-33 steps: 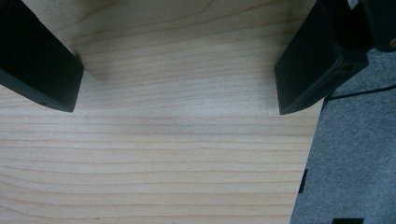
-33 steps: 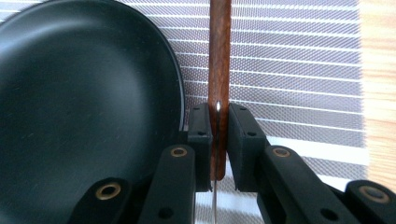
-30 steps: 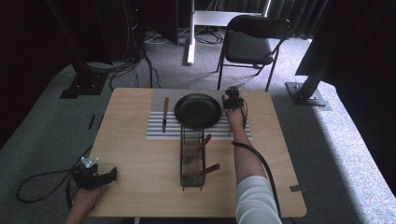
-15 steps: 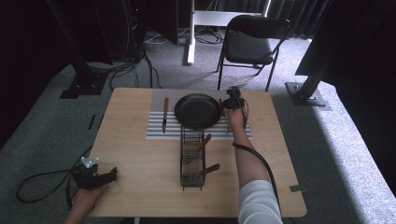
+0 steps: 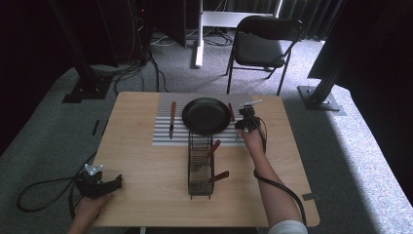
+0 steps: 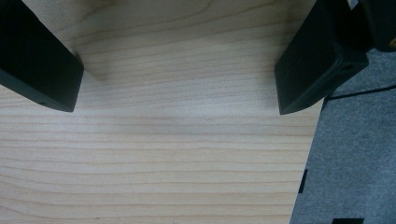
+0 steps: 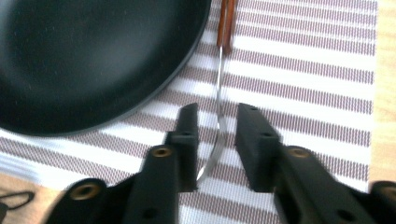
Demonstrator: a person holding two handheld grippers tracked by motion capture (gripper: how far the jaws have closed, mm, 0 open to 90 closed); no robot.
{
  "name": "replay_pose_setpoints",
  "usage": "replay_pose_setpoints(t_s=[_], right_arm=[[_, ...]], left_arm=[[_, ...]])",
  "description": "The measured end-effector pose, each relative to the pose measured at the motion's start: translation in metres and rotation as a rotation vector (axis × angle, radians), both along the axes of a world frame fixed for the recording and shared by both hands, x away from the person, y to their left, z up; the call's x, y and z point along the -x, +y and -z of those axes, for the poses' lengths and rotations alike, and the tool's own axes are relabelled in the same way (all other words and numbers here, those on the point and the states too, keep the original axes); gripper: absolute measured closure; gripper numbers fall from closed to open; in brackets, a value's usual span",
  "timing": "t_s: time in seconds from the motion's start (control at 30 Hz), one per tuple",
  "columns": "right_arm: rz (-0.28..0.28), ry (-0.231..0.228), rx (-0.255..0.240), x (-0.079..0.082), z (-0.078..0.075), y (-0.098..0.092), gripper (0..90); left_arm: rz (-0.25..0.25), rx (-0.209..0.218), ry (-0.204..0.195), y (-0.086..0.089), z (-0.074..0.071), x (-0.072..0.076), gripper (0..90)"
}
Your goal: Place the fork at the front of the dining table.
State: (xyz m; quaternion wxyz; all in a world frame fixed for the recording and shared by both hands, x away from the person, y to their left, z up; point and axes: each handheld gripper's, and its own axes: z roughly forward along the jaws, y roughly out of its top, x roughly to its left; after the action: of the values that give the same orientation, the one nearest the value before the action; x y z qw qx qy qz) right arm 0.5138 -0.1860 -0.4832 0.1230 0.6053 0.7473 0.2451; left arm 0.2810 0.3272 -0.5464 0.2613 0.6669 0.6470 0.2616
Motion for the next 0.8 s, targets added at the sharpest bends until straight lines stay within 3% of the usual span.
replay_pose_setpoints(t_s=[0.23,0.47,0.53,0.6,0.8], right_arm=[[0.032,0.032,-0.019,0.0,0.013,-0.009,78.4],[0.06,0.01,-0.1,0.0,0.013,-0.014,76.6],[0.042,0.018,-0.094,-0.001,0.013,-0.01,76.5],[0.028,0.025,-0.057,-0.001,0.015,-0.006,77.3],[0.073,0.037,-0.04,0.0,0.02,-0.016,77.8]], left_arm=[[-0.001,0.001,-0.001,0.0,0.0,0.0,1.1],[0.0,0.0,0.0,0.0,0.0,0.0,1.1],[-0.001,0.001,-0.001,0.0,0.0,0.0,1.1],[-0.001,0.001,-0.001,0.0,0.0,0.0,1.1],[-0.001,0.001,0.0,0.0,0.0,0.0,1.1]])
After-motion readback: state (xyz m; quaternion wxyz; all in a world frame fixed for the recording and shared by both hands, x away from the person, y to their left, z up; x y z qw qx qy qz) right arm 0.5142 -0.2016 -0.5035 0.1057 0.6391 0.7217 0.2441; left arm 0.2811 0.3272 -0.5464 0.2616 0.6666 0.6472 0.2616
